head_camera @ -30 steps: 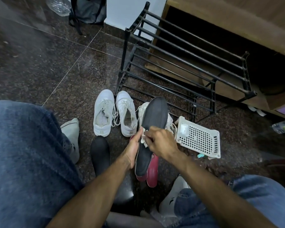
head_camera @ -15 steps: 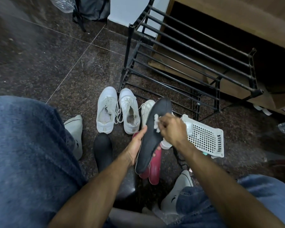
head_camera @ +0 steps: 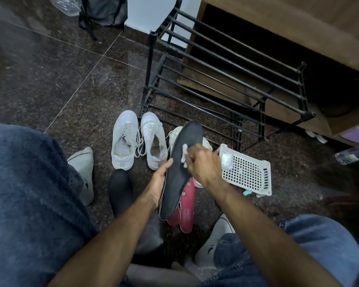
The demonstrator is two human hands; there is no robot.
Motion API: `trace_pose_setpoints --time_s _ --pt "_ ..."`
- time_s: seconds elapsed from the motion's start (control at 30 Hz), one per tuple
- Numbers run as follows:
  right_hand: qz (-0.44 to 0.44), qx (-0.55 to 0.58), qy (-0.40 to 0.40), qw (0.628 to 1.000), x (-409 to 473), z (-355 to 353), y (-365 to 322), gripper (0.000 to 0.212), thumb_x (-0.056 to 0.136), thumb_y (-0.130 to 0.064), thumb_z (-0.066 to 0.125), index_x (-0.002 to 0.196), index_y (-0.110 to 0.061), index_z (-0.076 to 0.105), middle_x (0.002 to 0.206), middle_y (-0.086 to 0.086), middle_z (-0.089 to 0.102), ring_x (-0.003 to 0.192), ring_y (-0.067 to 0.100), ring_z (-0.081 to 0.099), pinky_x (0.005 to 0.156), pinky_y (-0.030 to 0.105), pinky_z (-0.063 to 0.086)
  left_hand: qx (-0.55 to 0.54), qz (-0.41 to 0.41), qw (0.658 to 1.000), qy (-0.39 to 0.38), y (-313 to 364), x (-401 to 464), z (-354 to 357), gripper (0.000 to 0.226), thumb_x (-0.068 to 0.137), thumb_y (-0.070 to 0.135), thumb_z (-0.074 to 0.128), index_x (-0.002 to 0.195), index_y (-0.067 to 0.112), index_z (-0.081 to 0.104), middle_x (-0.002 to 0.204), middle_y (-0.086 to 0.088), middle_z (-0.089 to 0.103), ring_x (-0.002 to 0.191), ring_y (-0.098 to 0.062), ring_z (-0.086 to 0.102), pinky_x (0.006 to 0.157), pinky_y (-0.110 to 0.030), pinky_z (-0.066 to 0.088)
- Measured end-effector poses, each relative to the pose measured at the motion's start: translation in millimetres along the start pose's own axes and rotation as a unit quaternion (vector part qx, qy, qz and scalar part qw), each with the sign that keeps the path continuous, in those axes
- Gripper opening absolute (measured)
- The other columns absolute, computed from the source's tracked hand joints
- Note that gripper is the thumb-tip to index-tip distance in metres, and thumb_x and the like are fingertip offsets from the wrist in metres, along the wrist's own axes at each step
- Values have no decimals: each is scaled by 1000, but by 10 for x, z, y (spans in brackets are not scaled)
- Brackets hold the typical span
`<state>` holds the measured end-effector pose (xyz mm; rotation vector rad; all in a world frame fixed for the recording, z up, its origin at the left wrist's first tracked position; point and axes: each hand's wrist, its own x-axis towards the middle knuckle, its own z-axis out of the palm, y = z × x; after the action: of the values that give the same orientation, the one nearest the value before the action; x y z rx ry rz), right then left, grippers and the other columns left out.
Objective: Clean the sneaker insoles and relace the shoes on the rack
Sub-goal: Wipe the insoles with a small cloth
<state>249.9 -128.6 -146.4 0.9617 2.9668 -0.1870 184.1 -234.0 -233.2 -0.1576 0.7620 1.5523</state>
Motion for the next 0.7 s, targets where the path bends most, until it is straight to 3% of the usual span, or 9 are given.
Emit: trace_pose_setpoints --time_s 0.13,0.2,0.33,0.43,0.5,0.63,0.7 --pt "-142 -34 -85 986 -337 67 -250 26 97 -27 42 94 -12 63 101 5 59 77 36 64 64 40 48 -42 53 997 26 39 12 -22 31 81 35 58 85 5 67 68 -10 67 59 -23 64 55 -26 54" --pt "-164 -45 -97 981 -345 79 -235 26 98 -26 41 96 -11 62 102 5 59 78 36 64 62 39 44 -60 58 996 26 26 35 -39 43 94 35 46 84 2 72 74 -13 71 62 -22 69 57 -25 57" --pt "-69 -56 -53 995 -55 64 -58 24 98 -28 43 98 -15 63 106 3 61 84 33 65 66 34 42 -24 55 998 22 -7 9 26 49 88 50 53 95 7 77 85 -16 73 69 -26 68 66 -32 56" --pt "29 -13 -12 999 141 53 30 23 94 -25 48 112 -20 61 117 6 64 96 36 63 76 39 47 5 34 999 19 -23 -1 16 57 80 54 55 95 3 76 79 -21 71 62 -27 67 57 -32 54" --pt "41 25 3 999 135 81 15 27 93 -22 48 118 -21 58 118 7 65 95 36 64 77 42 51 5 40 999 20 -10 -5 9 53 80 52 55 92 5 77 80 -18 72 62 -27 67 57 -32 54" --pt "-82 32 -62 994 -167 271 -165 24 93 -19 45 108 -21 63 109 4 68 89 32 66 76 42 53 -30 68 996 42 41 -5 -16 50 92 47 49 84 7 77 76 -13 73 63 -23 68 57 -28 57" --pt "-148 36 -106 983 -365 319 -257 21 91 -21 45 101 -19 63 102 4 67 87 33 65 73 43 52 -62 87 993 52 78 17 -71 50 94 46 47 100 3 72 93 -16 74 78 -24 71 68 -30 58"
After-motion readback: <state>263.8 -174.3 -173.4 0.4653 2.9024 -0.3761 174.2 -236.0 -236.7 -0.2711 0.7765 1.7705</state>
